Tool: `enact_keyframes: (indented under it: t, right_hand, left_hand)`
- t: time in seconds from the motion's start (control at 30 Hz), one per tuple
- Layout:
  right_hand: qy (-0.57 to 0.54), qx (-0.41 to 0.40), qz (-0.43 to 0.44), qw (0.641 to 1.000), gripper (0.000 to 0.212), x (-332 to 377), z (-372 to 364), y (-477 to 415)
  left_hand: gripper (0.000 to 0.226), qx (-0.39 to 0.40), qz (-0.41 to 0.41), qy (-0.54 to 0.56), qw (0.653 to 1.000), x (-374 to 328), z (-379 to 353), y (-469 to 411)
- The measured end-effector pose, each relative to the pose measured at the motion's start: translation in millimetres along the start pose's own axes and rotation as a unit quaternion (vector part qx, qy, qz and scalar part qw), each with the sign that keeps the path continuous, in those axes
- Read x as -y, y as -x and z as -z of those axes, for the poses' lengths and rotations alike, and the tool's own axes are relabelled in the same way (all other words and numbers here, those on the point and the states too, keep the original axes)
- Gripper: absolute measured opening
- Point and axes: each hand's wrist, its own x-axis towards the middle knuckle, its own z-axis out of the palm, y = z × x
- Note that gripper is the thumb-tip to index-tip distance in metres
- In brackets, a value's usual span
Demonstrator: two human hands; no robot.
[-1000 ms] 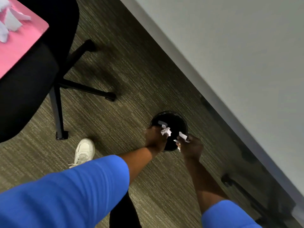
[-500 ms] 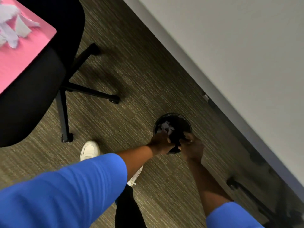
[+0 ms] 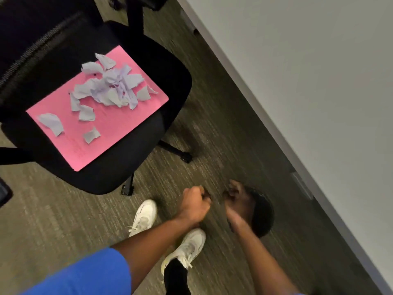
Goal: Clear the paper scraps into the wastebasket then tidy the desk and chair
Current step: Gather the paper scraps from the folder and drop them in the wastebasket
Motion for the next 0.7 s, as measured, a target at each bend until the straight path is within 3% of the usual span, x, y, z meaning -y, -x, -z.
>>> enact_keyframes:
  t: [0.17,0.27,0.37,0.47,0.57,0.7]
  right_hand:
    - [-0.018,0.106,0.005,0.994,0.057,78.3,-21.2,-2.8]
    - [0.019,0.075,0.096,0.992,0.069,126.2,-34.2,-5.8]
    - [0.062,0.069,0.181,0.979,0.086,172.5,-50.0,-10.4]
    - [0.121,0.080,0.224,0.964,0.102,217.1,-66.4,-19.6]
    - [0.170,0.072,0.269,0.945,0.111,260.1,-84.0,-30.5]
    - [0.231,0.069,0.281,0.929,0.122,307.5,-110.8,-47.1]
  left_hand:
    - [0.020,-0.154,-0.024,0.029,0.987,9.2,78.4,11.7]
    - [0.017,-0.270,-0.050,0.012,0.961,21.2,130.6,11.4]
    - [0.037,-0.356,-0.044,-0.025,0.933,41.5,188.6,1.7]
    - [0.080,-0.367,0.004,-0.076,0.927,61.2,245.3,-12.8]
    - [0.121,-0.330,0.054,-0.120,0.935,79.2,286.0,-27.2]
    - [0.150,-0.298,0.055,-0.145,0.942,99.3,308.6,-46.7]
